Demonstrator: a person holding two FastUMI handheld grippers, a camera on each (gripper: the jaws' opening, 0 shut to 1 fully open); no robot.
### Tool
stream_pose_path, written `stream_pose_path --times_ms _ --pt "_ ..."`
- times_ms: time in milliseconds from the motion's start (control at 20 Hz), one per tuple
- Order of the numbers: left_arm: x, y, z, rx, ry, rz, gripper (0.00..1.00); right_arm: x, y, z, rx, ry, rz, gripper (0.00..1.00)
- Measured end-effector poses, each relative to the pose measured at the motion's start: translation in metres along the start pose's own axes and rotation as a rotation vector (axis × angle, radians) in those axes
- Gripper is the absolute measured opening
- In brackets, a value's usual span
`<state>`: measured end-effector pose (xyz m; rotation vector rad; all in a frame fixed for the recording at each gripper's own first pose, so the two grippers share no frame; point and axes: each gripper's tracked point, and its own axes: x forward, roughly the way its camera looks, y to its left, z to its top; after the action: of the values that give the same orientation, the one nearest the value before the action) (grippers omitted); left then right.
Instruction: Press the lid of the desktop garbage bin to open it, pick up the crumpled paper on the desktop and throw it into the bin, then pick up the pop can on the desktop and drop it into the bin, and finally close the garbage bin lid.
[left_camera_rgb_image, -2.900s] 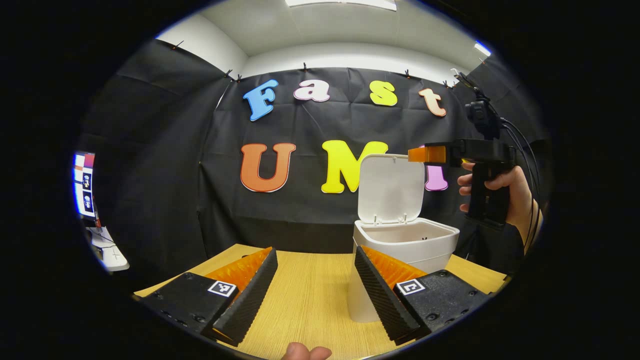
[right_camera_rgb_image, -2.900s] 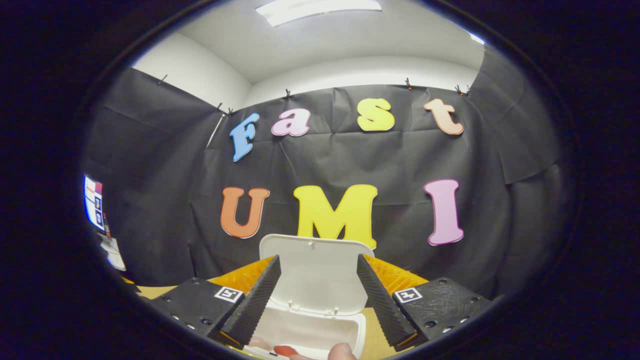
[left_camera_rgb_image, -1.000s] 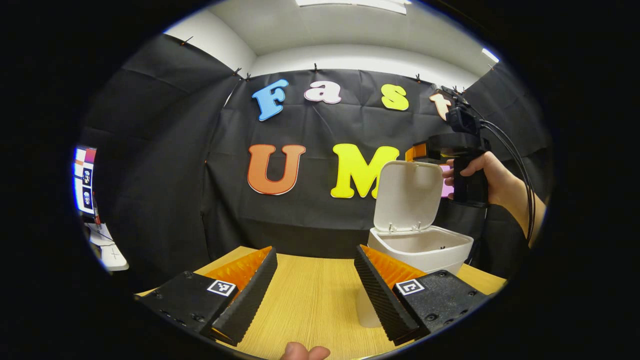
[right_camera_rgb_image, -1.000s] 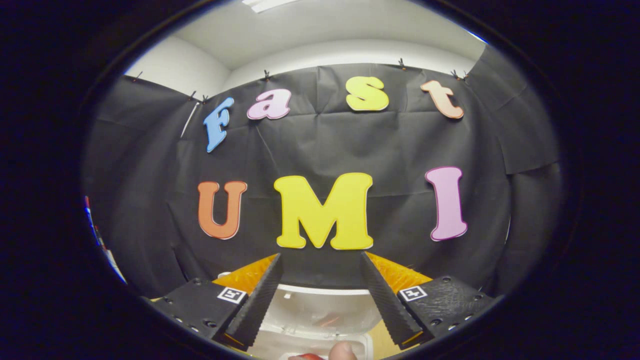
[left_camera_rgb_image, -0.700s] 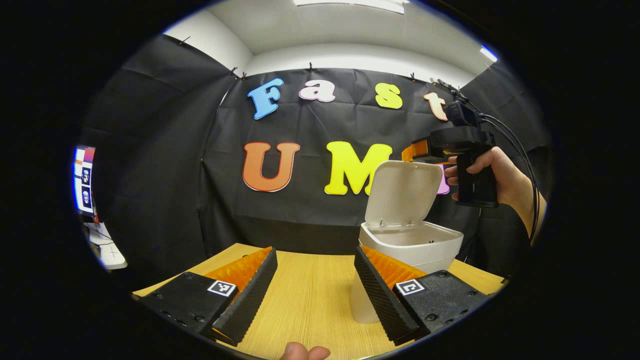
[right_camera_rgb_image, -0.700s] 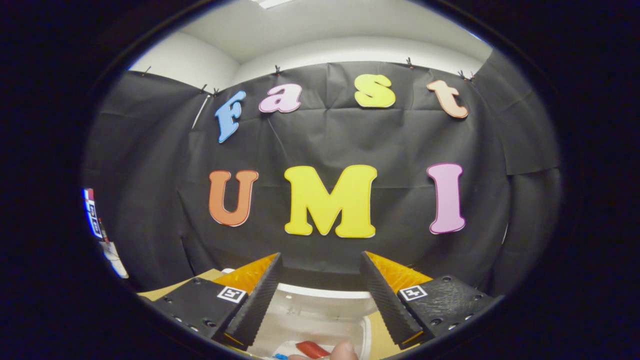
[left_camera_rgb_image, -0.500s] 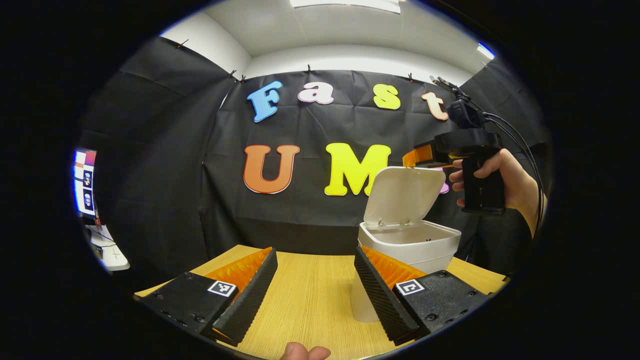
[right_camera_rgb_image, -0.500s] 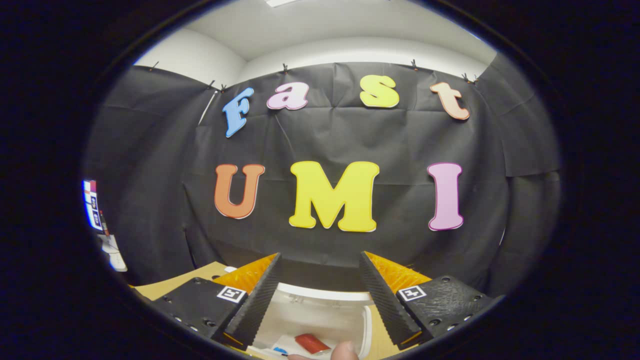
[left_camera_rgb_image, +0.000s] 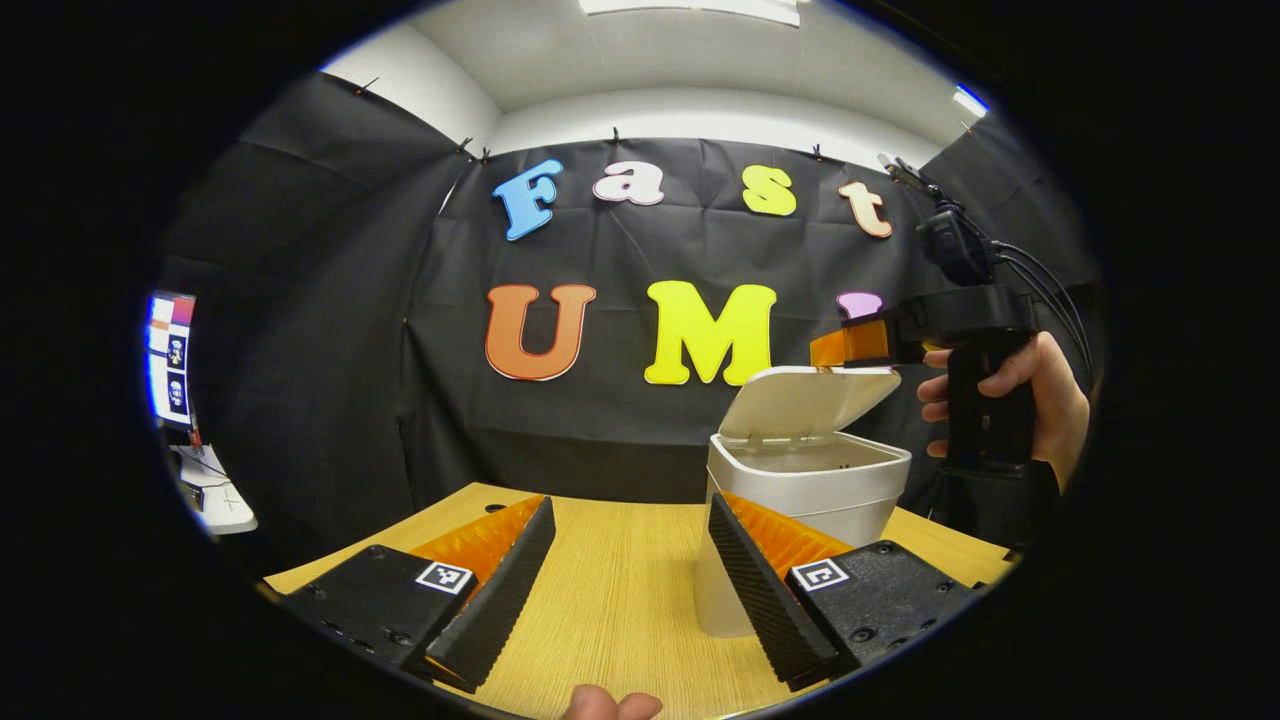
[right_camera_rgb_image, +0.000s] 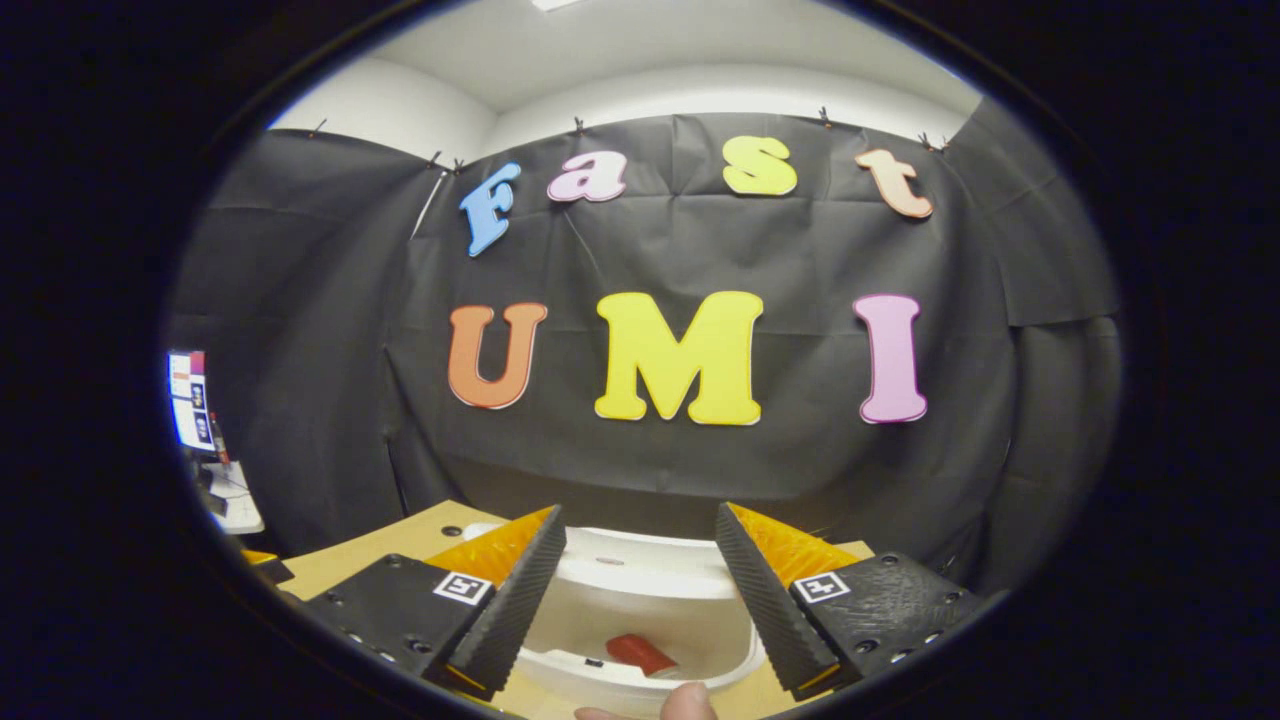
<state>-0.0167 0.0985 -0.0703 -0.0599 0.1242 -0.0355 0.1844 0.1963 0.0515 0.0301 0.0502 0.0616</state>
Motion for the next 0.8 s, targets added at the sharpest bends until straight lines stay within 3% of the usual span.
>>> stream_pose_path --times_ms 800 --pt "-0.005 -0.008 -0.003 0.031 -0.010 -0.021 0.99 -0.011 0.003 -0.089 0.034 0.101 -0.005 0.95"
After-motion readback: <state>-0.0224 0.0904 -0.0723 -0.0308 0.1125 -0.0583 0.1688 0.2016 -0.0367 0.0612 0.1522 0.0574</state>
